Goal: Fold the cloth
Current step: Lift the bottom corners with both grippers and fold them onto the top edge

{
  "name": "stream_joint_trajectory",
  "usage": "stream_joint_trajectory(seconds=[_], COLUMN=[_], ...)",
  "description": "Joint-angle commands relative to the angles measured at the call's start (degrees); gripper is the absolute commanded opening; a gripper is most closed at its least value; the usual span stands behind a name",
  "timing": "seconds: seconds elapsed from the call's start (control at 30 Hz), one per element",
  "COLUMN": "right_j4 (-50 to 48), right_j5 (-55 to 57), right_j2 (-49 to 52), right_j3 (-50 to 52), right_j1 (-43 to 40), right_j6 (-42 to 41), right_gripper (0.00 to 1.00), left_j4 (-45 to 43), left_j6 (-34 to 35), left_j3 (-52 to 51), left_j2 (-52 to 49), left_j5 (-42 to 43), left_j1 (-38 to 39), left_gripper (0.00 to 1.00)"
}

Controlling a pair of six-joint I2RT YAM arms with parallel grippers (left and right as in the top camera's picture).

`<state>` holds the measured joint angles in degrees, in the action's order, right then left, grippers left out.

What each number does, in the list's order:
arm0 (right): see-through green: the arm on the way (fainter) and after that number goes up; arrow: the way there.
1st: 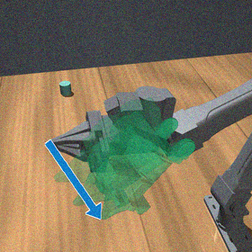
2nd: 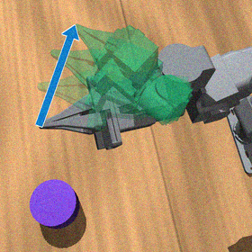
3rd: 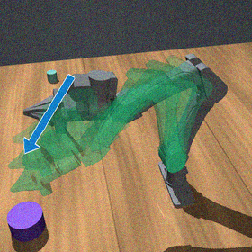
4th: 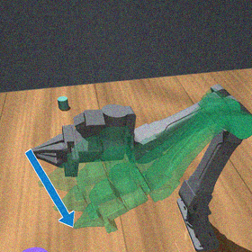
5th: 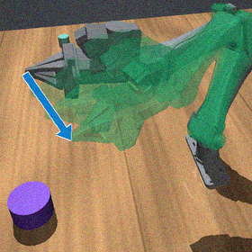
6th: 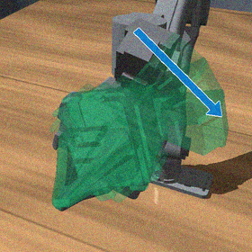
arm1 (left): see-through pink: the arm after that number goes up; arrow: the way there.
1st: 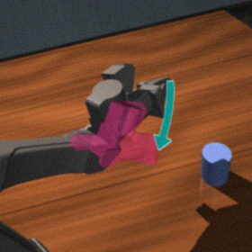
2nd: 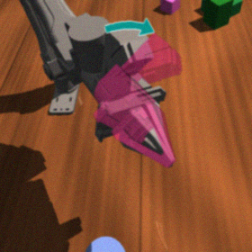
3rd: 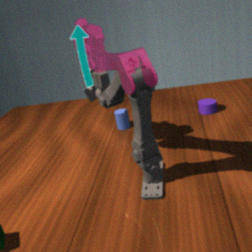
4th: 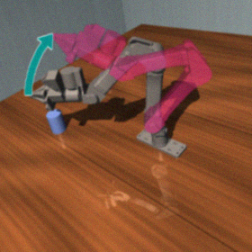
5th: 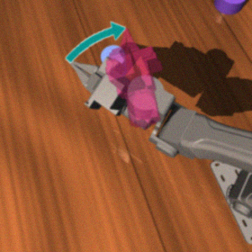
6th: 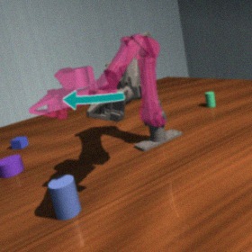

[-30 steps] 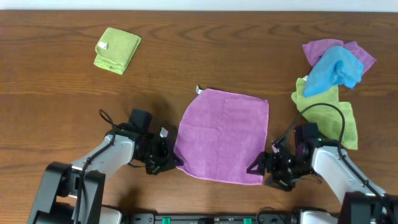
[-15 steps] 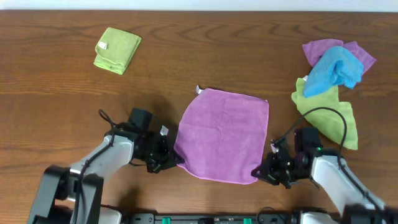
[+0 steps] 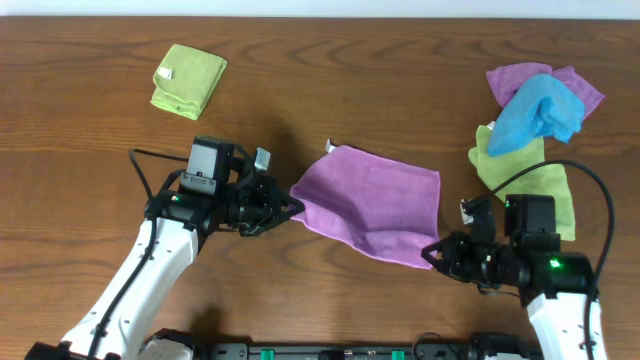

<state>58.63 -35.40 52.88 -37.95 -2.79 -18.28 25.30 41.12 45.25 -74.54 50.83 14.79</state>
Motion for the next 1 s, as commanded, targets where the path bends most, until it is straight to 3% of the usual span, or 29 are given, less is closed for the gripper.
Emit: stream_joint_trajectory(seconds=[0.0,0.2,0.47,0.97], right_j4=[1.7,2.9,-2.9,-26.1], right_j5=[1.4,9.8,17.4,21.9], right_j2=[-0.3,-0.3,1.2,19.3], right_j3=[-2.6,-4.4,-4.3,-4.3], right_j1=[-0.3,-0.3,-0.3,-0.3], right_j6=[-1.0,-2.8,-3.6,-3.3], right_gripper=[0.01,0.01,0.01,0.01], left_j4=[0.3,0.4,-1.8,-26.8], left_j6=[2.3,4.4,6.7,8.9], left_j3=[0.6,0.6,0.6,0.6], left_j2=[2.2,5.9,3.3,-15.8], left_j5=[0.2,-3.9,-16.1,-19.6], left_j1=[0.3,2.3,4.8,4.8], left_gripper=[0.06,0.06,0.06,0.06])
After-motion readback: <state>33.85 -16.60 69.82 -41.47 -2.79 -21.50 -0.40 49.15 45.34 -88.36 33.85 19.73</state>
